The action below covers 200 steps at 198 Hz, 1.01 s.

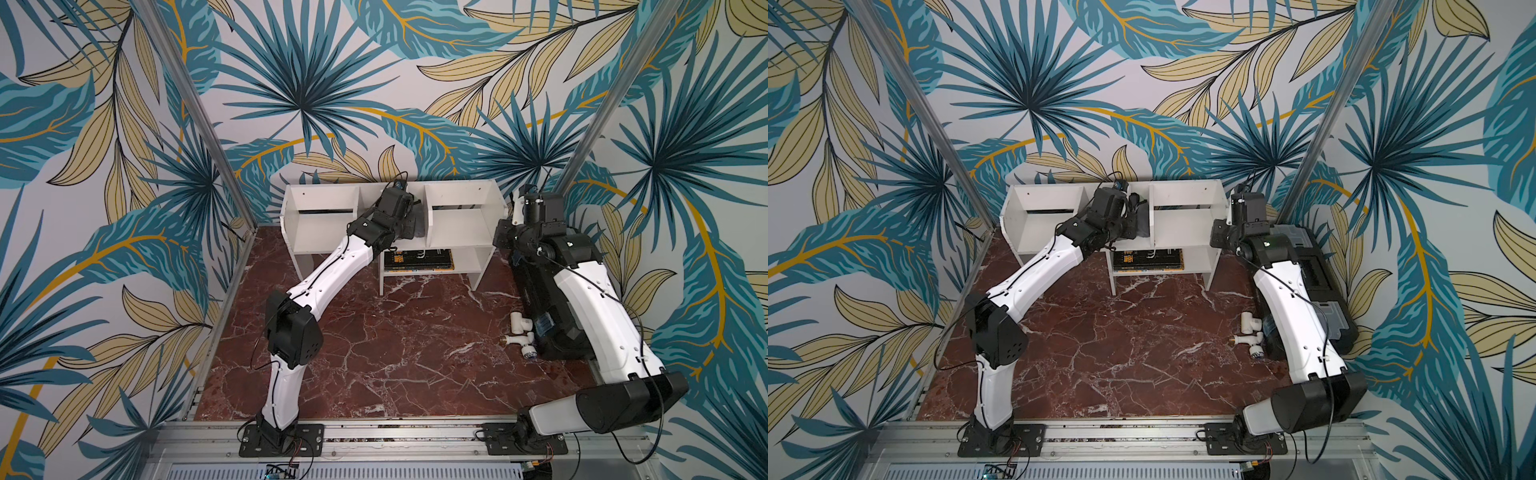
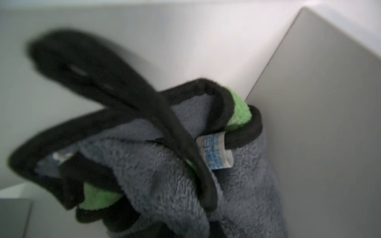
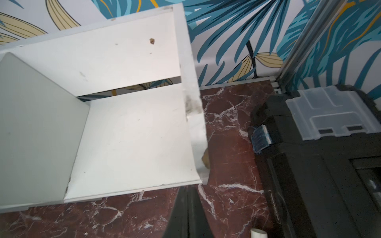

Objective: Wipe the bookshelf clean with a cloth
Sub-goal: Wipe the dust from the shelf.

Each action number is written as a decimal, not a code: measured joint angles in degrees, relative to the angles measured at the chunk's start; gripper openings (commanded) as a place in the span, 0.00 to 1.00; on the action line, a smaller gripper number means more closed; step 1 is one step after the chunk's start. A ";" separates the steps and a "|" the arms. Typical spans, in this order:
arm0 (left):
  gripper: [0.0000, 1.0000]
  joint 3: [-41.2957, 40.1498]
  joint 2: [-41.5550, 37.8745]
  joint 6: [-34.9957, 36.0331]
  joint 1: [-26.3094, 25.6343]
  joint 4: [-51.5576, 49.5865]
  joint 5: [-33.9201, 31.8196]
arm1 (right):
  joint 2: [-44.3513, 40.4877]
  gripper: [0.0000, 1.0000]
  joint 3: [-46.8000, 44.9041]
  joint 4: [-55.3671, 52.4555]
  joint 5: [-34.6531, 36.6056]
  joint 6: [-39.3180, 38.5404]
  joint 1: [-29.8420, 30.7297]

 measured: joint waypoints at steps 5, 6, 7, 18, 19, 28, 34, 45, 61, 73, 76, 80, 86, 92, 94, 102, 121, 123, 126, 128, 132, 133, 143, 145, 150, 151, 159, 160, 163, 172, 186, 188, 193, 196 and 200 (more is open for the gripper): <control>0.00 0.50 0.11 -0.15 0.00 -0.13 -0.55 | -0.20 0.00 -0.28 -0.17 -0.61 0.37 0.09; 0.00 0.57 0.11 0.00 0.00 -0.13 -0.63 | -0.24 0.00 -0.37 -0.20 -0.76 0.52 0.09; 0.00 0.70 0.11 0.24 0.00 -0.15 -0.81 | -0.26 0.00 -0.39 -0.22 -0.85 0.59 0.11; 0.00 1.55 0.07 0.59 -0.09 -0.48 -2.99 | -0.57 0.00 -1.18 -0.59 -1.73 1.38 0.22; 0.00 1.62 0.07 0.68 -0.09 -0.52 -3.15 | -0.61 0.00 -1.25 -0.61 -1.77 1.44 0.22; 0.00 2.36 0.07 1.51 -0.22 -1.07 -5.22 | -0.83 0.00 -1.95 -0.92 -2.32 1.95 0.26; 0.00 2.71 0.07 2.16 -0.24 -1.51 -6.93 | -0.92 0.00 -2.27 -1.20 -2.49 2.21 0.31; 0.00 2.78 -0.09 3.30 -0.26 -2.10 -9.92 | -0.92 0.00 -2.54 -1.77 -2.49 2.64 0.31; 0.00 0.63 -1.25 4.90 -0.26 -2.36 -13.79 | -0.94 0.00 -2.69 -2.54 -2.27 3.13 0.35; 0.00 -3.52 -3.39 5.84 -0.22 -2.16 -15.93 | -0.98 0.00 -2.71 -2.91 -2.14 3.41 0.35; 0.00 -4.87 -4.11 6.16 -0.20 -2.12 -16.39 | -1.01 0.00 -2.71 -2.99 -2.05 3.45 0.35; 0.00 -6.14 -4.83 6.32 -0.15 -2.14 -16.72 | -1.03 0.00 -2.73 -3.06 -2.03 3.50 0.35; 0.00 -8.37 -6.12 6.49 -0.11 -2.10 -16.98 | -1.09 0.00 -2.75 -3.17 -1.95 3.56 0.35; 0.00 -10.32 -7.28 6.56 -0.11 -2.05 -16.92 | -1.16 0.00 -2.82 -3.21 -1.86 3.67 0.35; 0.00 -10.95 -7.69 6.56 -0.11 -1.97 -16.83 | -1.22 0.00 -2.86 -3.21 -1.79 3.69 0.35; 0.00 -13.11 -9.18 6.49 -0.15 -1.62 -16.31 | -1.36 0.00 -3.04 -3.28 -1.77 3.80 0.35; 0.00 -17.22 -12.59 6.40 -0.79 -0.98 -14.14 | -1.55 0.00 -3.15 -3.76 -1.64 4.22 0.35; 0.00 -17.49 -12.83 6.36 -0.83 -0.98 -13.88 | -1.57 0.00 -3.17 -3.80 -1.64 4.33 0.35; 0.00 -17.73 -13.16 6.27 -0.90 -0.96 -13.33 | -1.60 0.00 -3.17 -3.82 -1.64 4.35 0.35; 0.00 -17.86 -13.31 6.27 -0.92 -0.96 -12.98 | -1.62 0.00 -3.19 -3.82 -1.64 4.39 0.35; 0.00 -18.01 -13.53 6.23 -1.01 -0.85 -12.20 | -1.66 0.00 -3.23 -3.85 -1.66 4.57 0.35; 0.00 -18.01 -13.55 6.23 -1.01 -0.83 -12.07 | -1.66 0.00 -3.26 -3.85 -1.66 4.55 0.35; 0.00 -18.01 -13.62 6.12 -1.09 -0.13 -10.19 | -1.77 0.00 -3.50 -3.82 -1.68 4.76 0.35; 0.00 -17.99 -13.55 6.08 -1.09 0.04 -9.77 | -1.81 0.00 -3.58 -3.82 -1.68 4.87 0.35; 0.00 -17.94 -13.40 6.03 -1.11 0.33 -9.07 | -1.92 0.00 -3.80 -3.82 -1.70 4.98 0.35; 0.00 -17.94 -13.38 6.03 -1.11 0.39 -8.94 | -1.97 0.00 -3.87 -3.85 -1.70 5.03 0.35; 0.00 -17.22 -12.55 6.01 -1.11 0.44 -7.85 | -2.12 0.00 -4.20 -3.87 -1.70 5.22 0.35; 0.00 -17.00 -12.37 6.01 -1.11 0.39 -7.67 | -2.16 0.00 -4.24 -3.87 -1.70 5.25 0.35; 0.00 -16.46 -11.98 6.01 -1.11 0.33 -7.39 | -2.21 0.00 -4.33 -3.89 -1.77 5.40 0.35; 0.00 -13.90 -9.94 5.79 -1.05 0.37 -6.25 | -2.32 0.00 -4.59 -3.87 -1.88 5.62 0.35; 0.00 -8.28 -5.97 5.11 -0.59 0.13 -4.15 | -2.43 0.00 -4.85 -3.87 -2.08 5.97 0.37; 0.00 -7.26 -5.31 5.03 -0.52 0.04 -3.80 | -2.43 0.00 -4.85 -3.87 -2.10 6.05 0.39; 0.00 -5.11 -3.93 4.74 -0.42 0.00 -3.04 | -2.43 0.00 -4.87 -3.87 -2.14 6.10 0.42; 0.00 -3.85 -3.13 4.63 -0.33 -0.13 -2.71 | -2.43 0.00 -4.90 -3.87 -2.16 6.12 0.44; 0.00 -2.12 -2.08 4.46 -0.17 -0.24 -2.34 | -2.43 0.00 -4.96 -3.87 -2.16 6.23 0.48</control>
